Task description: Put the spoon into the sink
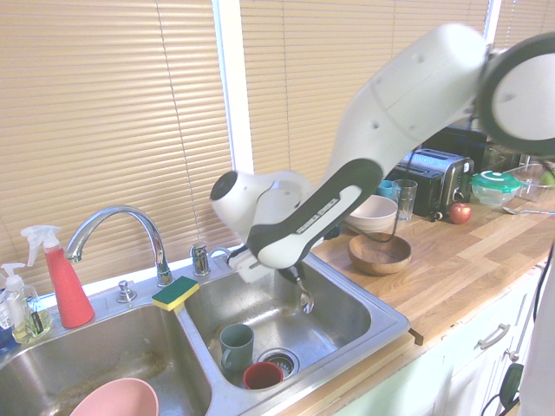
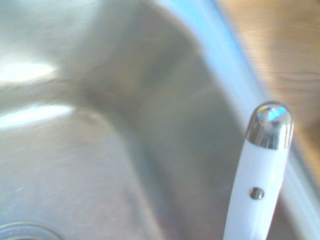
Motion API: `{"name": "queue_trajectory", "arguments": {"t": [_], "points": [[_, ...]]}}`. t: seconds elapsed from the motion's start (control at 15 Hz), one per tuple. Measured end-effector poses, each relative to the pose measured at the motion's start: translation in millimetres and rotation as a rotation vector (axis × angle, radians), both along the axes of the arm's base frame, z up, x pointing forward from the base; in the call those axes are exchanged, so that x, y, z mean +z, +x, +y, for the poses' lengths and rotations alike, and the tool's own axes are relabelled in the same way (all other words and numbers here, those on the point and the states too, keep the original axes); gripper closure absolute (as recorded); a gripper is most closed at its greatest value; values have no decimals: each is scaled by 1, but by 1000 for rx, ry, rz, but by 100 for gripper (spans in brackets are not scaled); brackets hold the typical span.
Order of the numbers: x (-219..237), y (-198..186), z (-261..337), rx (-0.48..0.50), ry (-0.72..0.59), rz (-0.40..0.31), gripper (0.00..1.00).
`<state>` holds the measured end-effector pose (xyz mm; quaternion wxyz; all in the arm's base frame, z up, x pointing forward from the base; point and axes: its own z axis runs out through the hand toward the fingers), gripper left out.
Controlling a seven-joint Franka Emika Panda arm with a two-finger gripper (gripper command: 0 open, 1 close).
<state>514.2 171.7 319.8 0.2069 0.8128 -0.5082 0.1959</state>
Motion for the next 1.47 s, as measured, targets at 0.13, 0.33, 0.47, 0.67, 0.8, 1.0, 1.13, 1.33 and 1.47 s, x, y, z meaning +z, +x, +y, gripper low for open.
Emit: {"name": "queue_trajectory", "arguments": {"t": [0.13,0.33,0.47,0.67,0.8,1.0,1.13,1.33,1.47], "points": [[-28,11,8,30,-7,44,100],[-57,19,14,77,-17,88,100],[-72,24,16,105,-17,125,100],[-100,34,12,130,0,217,100],[-116,41,10,147,22,287,100],[-124,45,6,159,50,400,100],[-123,48,1,162,66,476,100],[-129,57,0,171,56,487,100],[-138,66,1,174,31,445,100]]}}
